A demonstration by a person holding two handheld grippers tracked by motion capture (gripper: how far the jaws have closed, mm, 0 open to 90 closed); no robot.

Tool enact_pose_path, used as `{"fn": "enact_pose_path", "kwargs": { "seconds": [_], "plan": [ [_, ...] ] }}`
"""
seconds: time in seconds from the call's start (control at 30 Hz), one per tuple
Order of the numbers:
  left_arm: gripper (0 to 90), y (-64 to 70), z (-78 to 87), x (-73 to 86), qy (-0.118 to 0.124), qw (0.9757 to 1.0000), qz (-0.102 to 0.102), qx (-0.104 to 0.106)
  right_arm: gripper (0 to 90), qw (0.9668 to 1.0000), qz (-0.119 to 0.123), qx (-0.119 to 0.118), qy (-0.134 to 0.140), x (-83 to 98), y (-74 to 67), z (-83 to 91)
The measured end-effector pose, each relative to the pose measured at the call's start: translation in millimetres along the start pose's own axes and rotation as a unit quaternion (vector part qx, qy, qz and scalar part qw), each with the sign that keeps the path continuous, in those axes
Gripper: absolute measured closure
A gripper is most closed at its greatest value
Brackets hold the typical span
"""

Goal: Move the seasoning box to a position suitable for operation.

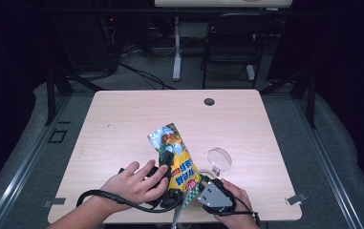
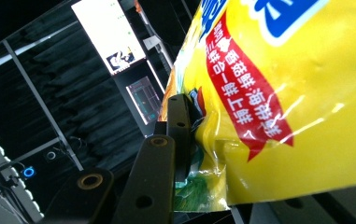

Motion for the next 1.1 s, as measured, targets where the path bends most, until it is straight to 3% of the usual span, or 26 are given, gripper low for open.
{"fn": "enact_pose_path", "kwargs": {
  "seconds": [0.4,0.47,0.83,1.1],
  "plan": [
    [84.5,8.2,-2.4,2.6,-0.001,0.9997,0.019,0.016,74.9,1.0,0.005,0.003,0.002,0.1,0.6,0.0],
    [84.6,12.1,-2.8,4.3,-0.004,0.9989,0.036,0.03,74.9,1.0,0.005,0.003,0.002,-0.2,0.8,0.1],
    [85.3,19.9,-5.4,6.2,-0.005,0.9966,0.06,0.056,74.9,1.0,0.006,0.005,0.001,0.2,1.5,-0.3],
    [85.7,26.3,-6.3,8.2,-0.003,0.993,0.084,0.083,74.8,1.0,0.005,0.007,0.005,-0.7,1.8,0.4]
  ]
}}
Point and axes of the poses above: each handheld gripper's, and its own axes: z roughly backward along the jaws, x roughly out of its underside, y roughly to its right, the point moved 6 cm from there along -z, roughly forward along the jaws, and after that the axes turned 9 degrees about -y, right-handed, at the moved point
